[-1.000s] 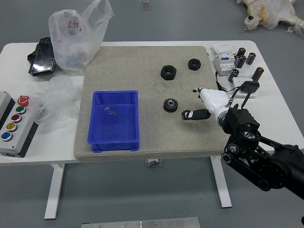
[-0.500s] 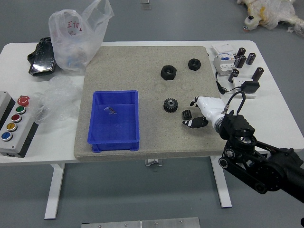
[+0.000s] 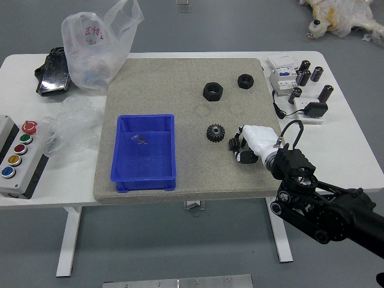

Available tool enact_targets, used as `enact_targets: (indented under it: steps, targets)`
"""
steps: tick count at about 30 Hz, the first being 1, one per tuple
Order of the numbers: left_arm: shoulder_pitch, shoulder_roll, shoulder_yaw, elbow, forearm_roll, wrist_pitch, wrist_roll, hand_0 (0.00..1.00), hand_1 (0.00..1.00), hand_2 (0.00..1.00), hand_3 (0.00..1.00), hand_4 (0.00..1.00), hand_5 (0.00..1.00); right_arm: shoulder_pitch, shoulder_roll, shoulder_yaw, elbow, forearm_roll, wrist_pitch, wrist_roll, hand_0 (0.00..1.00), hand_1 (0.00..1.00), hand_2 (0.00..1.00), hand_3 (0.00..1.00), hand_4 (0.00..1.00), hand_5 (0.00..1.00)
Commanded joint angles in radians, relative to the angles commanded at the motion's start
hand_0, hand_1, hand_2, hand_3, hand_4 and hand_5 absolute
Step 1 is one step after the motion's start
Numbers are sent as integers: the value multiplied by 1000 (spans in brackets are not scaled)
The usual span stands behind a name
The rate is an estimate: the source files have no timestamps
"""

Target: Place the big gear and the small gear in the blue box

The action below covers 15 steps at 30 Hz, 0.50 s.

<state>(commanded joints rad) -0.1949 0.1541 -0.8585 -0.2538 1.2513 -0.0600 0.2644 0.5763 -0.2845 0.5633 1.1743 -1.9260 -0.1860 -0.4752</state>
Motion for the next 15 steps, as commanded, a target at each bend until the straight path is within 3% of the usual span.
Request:
enact_targets:
  steps: [5,10,15]
  targets:
    - [0,0,0,0,0,0,0,740,618,620,773,758,583,6,-4,5,29,9,-23,18,232,434,414,476,382,55]
    - [2,1,-8,-1,8,-1,3,740,618,620,773,760,584,34,4,-8,115,14,-41,24,236,438,419,480,390,50]
    - [1,0,-11,-2,14,-3,5,740,618,620,773,760,584,87,68,-67,195,-8,-76,36,236,438,419,480,390,50]
